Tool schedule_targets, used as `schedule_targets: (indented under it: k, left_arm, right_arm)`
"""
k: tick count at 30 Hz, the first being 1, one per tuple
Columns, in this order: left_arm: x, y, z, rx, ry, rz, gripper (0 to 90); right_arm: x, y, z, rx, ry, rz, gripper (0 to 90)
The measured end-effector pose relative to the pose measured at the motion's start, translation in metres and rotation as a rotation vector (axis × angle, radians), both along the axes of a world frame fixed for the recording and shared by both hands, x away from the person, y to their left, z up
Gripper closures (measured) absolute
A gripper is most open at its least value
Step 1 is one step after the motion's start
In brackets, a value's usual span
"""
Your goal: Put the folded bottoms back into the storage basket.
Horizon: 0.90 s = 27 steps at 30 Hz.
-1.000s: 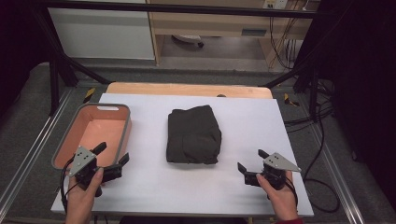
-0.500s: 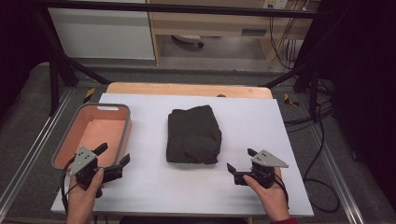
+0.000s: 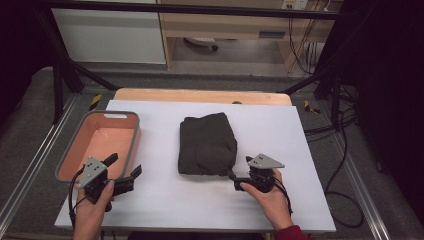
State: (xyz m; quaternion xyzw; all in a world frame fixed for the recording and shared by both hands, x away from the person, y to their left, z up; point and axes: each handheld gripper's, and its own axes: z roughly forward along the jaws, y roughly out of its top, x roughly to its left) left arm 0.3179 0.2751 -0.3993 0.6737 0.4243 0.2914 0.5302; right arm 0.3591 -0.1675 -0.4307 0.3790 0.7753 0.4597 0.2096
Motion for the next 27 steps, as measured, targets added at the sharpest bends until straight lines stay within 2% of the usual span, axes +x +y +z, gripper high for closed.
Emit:
schedule_targets:
  k: [2,4,8,9,11,13,15,17,21,22,23,24,25,27]
  left_arm:
    - [-0.001,-0.002,0.001,0.007,-0.006,-0.006,6.1]
    - [-0.001,-0.003,0.001,0.016,-0.010,-0.007,6.1]
    - [-0.001,-0.004,0.001,0.016,-0.011,-0.005,6.2]
    - [-0.001,-0.004,0.001,0.017,-0.015,-0.005,6.3]
    - [0.000,-0.005,0.001,0.022,-0.014,-0.005,6.3]
    - [0.000,-0.005,0.001,0.023,-0.013,-0.003,6.4]
    - [0.000,-0.005,0.001,0.023,-0.014,-0.004,6.4]
    - [-0.001,-0.005,0.001,0.024,-0.015,-0.005,6.5]
    - [-0.001,-0.005,0.001,0.021,-0.014,-0.006,6.5]
    - [-0.001,-0.005,0.001,0.020,-0.014,-0.005,6.5]
    - [-0.001,-0.006,0.001,0.017,-0.013,-0.009,6.7]
    - [-0.001,-0.006,0.001,0.017,-0.013,-0.009,6.8]
    - [-0.001,-0.006,0.001,0.022,-0.014,-0.011,6.8]
    - [-0.001,-0.006,0.001,0.025,-0.012,-0.007,6.9]
  right_arm:
    - [-0.002,0.000,-0.001,-0.007,0.007,0.011,21.6]
    - [-0.007,-0.002,-0.004,-0.028,0.024,0.023,30.8]
    - [-0.008,-0.004,-0.009,-0.043,0.055,0.038,37.7]
    - [-0.006,-0.003,-0.014,-0.032,0.085,0.057,39.9]
    - [-0.004,-0.001,-0.015,-0.029,0.095,0.065,40.5]
    - [0.005,0.008,-0.019,-0.032,0.118,0.088,43.1]
    - [0.013,0.013,-0.023,-0.026,0.138,0.086,45.0]
    - [0.018,0.019,-0.025,-0.028,0.140,0.103,49.3]
    - [0.022,0.028,-0.026,-0.055,0.106,0.096,61.9]
    - [0.022,0.028,-0.026,-0.055,0.106,0.096,61.9]
    - [0.022,0.029,-0.027,-0.072,0.099,0.099,70.2]
    - [0.022,0.029,-0.027,-0.072,0.099,0.099,70.2]
    - [0.021,0.029,-0.027,-0.074,0.088,0.103,76.4]
    - [0.021,0.028,-0.026,-0.074,0.085,0.106,77.6]
